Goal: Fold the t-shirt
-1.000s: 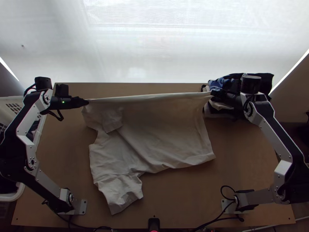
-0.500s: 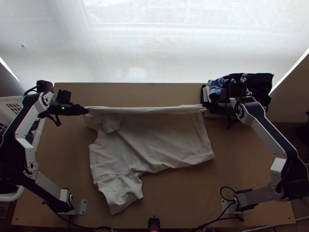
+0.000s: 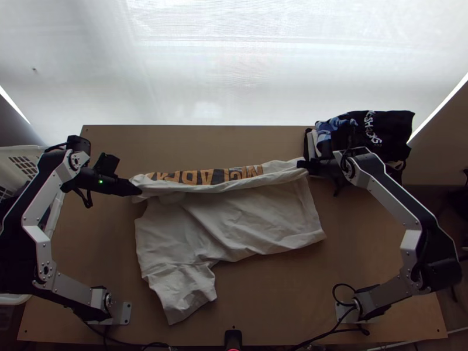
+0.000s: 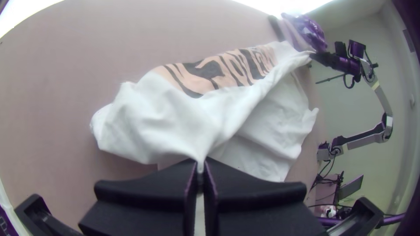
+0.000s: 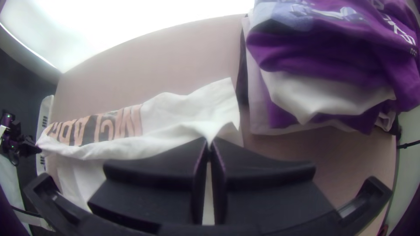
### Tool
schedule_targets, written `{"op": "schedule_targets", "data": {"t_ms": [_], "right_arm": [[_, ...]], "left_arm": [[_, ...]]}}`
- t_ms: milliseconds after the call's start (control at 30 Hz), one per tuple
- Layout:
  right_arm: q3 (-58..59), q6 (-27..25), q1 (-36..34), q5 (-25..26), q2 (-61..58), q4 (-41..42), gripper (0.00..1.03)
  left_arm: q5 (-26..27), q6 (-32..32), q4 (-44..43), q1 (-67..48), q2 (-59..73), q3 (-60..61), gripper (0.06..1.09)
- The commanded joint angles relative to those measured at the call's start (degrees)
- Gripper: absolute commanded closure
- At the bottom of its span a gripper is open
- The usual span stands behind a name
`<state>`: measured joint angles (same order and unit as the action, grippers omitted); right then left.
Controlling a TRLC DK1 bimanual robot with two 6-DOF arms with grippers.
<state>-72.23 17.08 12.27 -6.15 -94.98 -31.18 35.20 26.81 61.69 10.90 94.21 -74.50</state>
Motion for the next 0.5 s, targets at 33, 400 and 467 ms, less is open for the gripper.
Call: {"op": "schedule_targets", "data": {"t_ms": [33,400,467], "right_arm": [[-3.0,0.0,0.0,2.5,-5.7,-0.1,1.00],[-5.4,0.8,2.7,7.6,-11.3,-1.3,1.00],[-5.7,0.8,3.1,8.0,-11.6,-1.3,1.00]], "left_arm": [[-1.2,3.9,4.8,0.3,-0.8,2.9,1.05],[-2.5,7.8,9.1,2.4,-1.7,6.3,1.05],[-2.5,8.2,9.3,2.4,-1.6,7.3,1.05]]}}
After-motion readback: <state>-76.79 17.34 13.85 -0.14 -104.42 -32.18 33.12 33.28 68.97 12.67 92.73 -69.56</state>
